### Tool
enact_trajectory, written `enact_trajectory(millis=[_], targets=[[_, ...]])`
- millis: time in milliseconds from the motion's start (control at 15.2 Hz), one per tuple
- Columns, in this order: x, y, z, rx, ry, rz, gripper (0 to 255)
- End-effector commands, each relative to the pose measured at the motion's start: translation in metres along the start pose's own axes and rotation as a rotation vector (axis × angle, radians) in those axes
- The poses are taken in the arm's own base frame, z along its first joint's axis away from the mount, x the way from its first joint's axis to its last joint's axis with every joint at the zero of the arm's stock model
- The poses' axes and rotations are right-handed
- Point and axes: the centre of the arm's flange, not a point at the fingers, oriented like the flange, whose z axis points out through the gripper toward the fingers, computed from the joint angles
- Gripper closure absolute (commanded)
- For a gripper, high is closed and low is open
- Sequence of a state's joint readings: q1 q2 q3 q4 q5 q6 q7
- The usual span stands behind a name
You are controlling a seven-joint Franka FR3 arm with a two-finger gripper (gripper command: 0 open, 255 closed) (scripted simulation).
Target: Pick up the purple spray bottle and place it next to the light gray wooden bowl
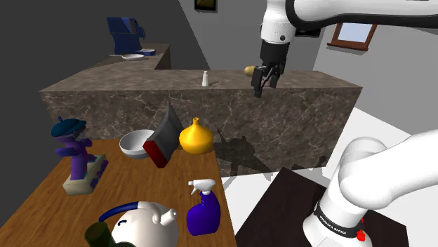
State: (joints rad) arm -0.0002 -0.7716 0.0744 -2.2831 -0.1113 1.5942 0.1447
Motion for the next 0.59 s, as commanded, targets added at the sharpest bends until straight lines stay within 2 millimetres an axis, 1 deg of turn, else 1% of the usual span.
enact_trajectory(millis=[0, 264, 528], targets=[[0.0, 0.0, 0.0, 0.0, 0.0, 0.0, 0], [0.032, -0.044, 0.023, -0.011, -0.064, -0.114, 0], [0.057, -0.092, 0.049, -0.021, -0.128, -0.228, 0]])
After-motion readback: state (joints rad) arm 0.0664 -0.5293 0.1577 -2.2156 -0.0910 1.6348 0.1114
